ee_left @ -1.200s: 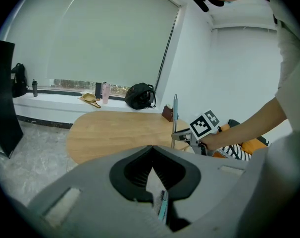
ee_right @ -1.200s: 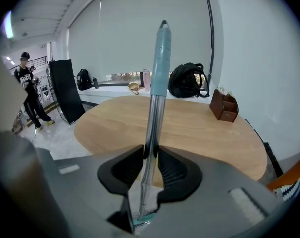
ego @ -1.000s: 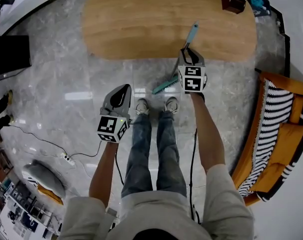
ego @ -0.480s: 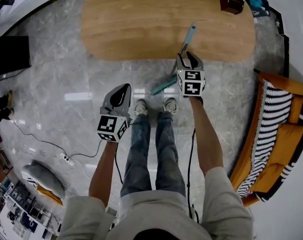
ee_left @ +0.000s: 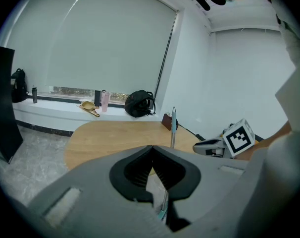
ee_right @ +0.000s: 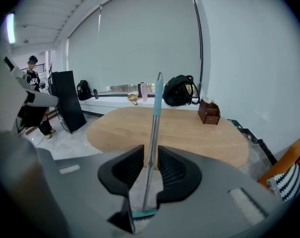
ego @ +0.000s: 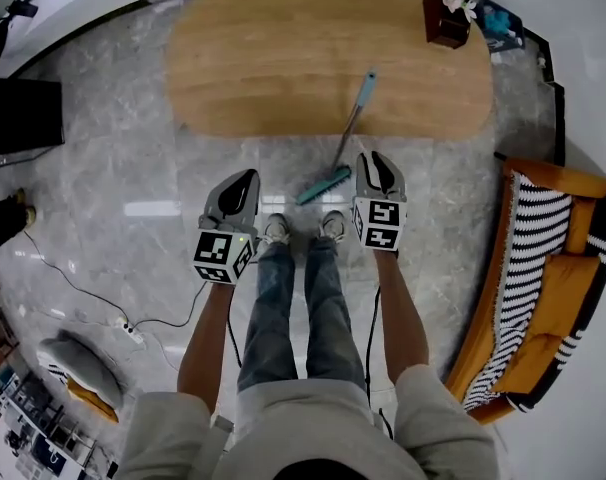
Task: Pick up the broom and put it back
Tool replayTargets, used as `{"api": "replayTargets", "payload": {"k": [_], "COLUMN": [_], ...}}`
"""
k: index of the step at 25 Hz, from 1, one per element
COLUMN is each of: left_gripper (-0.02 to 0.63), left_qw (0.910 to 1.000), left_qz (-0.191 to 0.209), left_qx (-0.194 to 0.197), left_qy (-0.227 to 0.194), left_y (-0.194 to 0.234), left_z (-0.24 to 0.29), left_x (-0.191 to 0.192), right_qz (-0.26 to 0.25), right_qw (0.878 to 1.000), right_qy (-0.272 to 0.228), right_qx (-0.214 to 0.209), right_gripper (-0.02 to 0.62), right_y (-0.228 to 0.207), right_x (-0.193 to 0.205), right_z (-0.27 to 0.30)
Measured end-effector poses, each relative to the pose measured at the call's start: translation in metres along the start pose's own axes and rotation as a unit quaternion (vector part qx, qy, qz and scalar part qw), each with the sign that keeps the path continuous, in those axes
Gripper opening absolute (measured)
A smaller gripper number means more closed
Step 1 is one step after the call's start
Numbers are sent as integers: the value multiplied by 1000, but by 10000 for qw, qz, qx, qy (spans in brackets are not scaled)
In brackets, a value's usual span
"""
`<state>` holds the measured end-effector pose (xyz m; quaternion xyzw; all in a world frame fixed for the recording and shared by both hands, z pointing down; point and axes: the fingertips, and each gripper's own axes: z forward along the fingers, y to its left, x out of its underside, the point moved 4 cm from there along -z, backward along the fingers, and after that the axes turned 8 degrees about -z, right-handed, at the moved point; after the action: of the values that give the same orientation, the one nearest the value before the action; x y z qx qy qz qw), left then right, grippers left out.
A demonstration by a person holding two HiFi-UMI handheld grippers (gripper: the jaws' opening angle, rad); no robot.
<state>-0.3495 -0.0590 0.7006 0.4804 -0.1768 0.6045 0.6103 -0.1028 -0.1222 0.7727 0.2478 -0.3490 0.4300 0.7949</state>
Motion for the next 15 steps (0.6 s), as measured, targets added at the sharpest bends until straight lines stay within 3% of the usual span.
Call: {"api": "replayTargets", "payload": {"k": [9, 15], "left_gripper": [-5, -5], "left_qw": [9996, 9984], "left_qz": [100, 196], "left_qx": [12, -19], "left_qy": [-281, -531], "left_y": [-17, -29], "left_z": [-15, -32], "left_x": [-43, -79], "right_qz": [91, 67], "right_qw": [9990, 9973], "right_qy": [-216, -522], "right_qx": [386, 513], "right_gripper": [8, 1], "right_y": [-17, -35], "right_x": [-24, -67], "right_z": [-74, -102]}}
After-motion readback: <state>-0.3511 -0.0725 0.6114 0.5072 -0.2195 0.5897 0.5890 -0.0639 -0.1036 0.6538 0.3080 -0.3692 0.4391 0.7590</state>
